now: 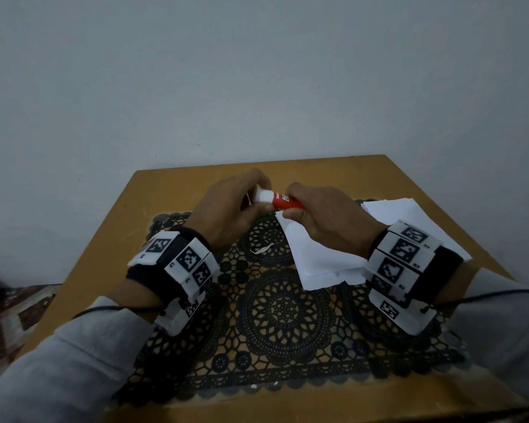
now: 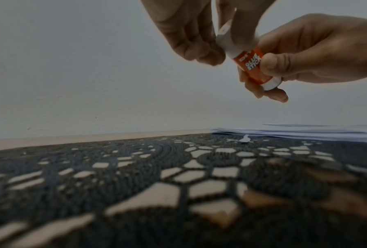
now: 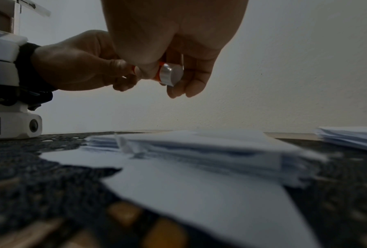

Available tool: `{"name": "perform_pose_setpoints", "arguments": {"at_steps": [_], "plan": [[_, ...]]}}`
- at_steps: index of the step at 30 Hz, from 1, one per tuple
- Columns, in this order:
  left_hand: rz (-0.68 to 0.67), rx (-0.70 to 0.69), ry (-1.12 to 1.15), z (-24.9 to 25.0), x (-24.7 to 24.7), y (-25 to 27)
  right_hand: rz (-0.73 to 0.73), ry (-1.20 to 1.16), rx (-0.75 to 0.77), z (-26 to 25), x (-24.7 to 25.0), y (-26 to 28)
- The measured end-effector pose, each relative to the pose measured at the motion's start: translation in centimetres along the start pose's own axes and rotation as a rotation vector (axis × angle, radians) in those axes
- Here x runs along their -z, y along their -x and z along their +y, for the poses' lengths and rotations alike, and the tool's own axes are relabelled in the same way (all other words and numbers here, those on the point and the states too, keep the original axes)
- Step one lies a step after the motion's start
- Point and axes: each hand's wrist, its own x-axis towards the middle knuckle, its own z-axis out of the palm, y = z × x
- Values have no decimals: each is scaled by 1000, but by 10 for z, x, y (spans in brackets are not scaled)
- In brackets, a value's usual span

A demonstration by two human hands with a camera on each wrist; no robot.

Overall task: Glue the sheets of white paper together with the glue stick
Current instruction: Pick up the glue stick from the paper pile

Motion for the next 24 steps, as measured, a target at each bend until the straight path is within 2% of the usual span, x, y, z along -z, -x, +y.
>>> {"name": "perform_pose_setpoints", "arguments": {"at_steps": [4, 8, 15, 18, 24], "plan": [[53, 25, -39, 0, -1, -1, 27, 29, -21, -4, 3, -1], [-3, 66, -80, 0, -2, -2, 44, 67, -10, -4, 3, 1], [-19, -36, 26, 1, -1, 1, -20, 30, -9, -2, 2, 0], [38, -35, -9, 0, 0, 0, -20, 9, 4, -1, 1, 1], [43, -11, 17, 9, -1, -1, 18, 87, 16, -6, 2, 0]]}}
